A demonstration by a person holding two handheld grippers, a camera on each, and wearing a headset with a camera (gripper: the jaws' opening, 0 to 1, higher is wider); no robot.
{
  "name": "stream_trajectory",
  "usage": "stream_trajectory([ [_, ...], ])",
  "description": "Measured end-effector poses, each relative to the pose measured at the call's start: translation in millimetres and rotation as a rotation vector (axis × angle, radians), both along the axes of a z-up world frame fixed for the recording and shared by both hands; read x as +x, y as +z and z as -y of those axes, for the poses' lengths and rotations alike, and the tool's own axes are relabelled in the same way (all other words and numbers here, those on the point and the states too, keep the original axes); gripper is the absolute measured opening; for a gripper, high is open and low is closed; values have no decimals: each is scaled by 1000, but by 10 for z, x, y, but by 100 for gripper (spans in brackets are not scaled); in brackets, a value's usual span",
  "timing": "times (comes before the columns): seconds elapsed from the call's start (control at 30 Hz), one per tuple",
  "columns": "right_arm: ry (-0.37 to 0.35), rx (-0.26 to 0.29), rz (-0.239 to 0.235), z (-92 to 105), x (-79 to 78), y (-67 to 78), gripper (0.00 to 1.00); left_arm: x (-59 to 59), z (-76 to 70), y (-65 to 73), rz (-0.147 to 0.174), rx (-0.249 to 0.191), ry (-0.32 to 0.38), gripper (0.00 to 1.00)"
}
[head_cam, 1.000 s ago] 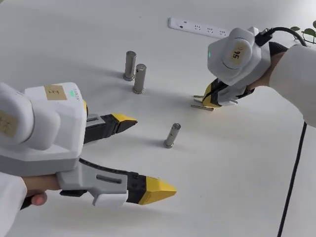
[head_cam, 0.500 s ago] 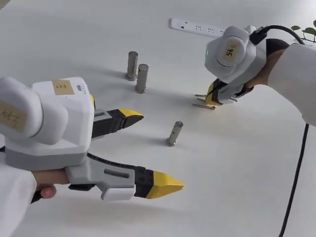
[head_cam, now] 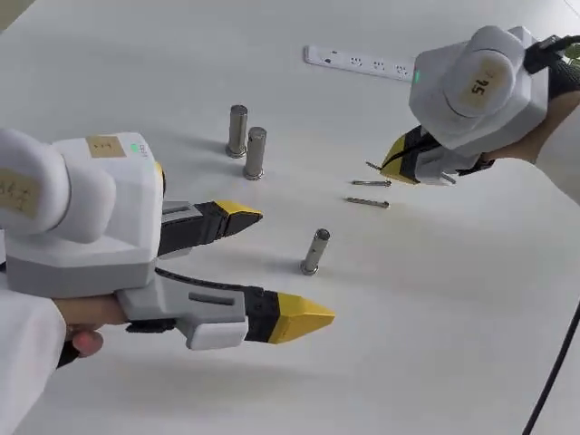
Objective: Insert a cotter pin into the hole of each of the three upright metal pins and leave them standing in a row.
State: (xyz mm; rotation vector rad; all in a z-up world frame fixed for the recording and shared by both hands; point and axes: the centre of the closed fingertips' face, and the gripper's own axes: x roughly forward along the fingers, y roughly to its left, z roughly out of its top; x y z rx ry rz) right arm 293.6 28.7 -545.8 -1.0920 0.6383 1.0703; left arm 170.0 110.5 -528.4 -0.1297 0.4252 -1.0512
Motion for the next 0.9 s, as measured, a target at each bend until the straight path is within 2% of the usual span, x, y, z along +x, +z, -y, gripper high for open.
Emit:
stream_trajectory([
  [0.03,-5,18,25,-21,-20,54,0,34,-4,31,17,-8,17,71],
  [0.07,-9,44,61,-49,-59,133,0,47,-4,47,21,-13,22,67],
  [0.1,-7,54,75,-65,-106,172,0,68,11,95,13,-46,35,65],
  [0.17,-16,92,121,-104,-186,286,0,80,28,128,4,-64,36,61],
  [0.23,-21,122,148,-137,-284,377,0,96,53,167,9,-73,32,59],
  [0.33,-19,161,183,-182,-443,482,0,114,104,236,-5,-100,16,56],
  [0.4,-12,170,205,-198,-516,525,0,143,134,296,-20,-126,12,53],
  [0.47,-1,182,224,-214,-535,530,0,186,167,379,-51,-175,20,49],
  [0.53,3,180,237,-212,-600,530,0,232,193,466,-65,-211,19,46],
  [0.63,10,185,253,-227,-709,541,0,296,233,525,-65,-208,15,40],
  [0.67,15,186,264,-236,-747,544,0,313,255,533,-85,-209,14,38],
  [0.73,23,179,272,-242,-792,536,0,306,301,555,-162,-249,14,34],
  [0.77,29,174,279,-244,-812,535,0,293,329,538,-220,-259,5,33],
  [0.8,35,164,300,-239,-822,541,0,301,343,528,-242,-264,6,32],
  [0.87,34,165,295,-242,-863,536,0,325,377,510,-225,-250,-2,29],
  [0.9,31,171,294,-245,-883,543,0,328,390,502,-229,-248,-2,26],
])
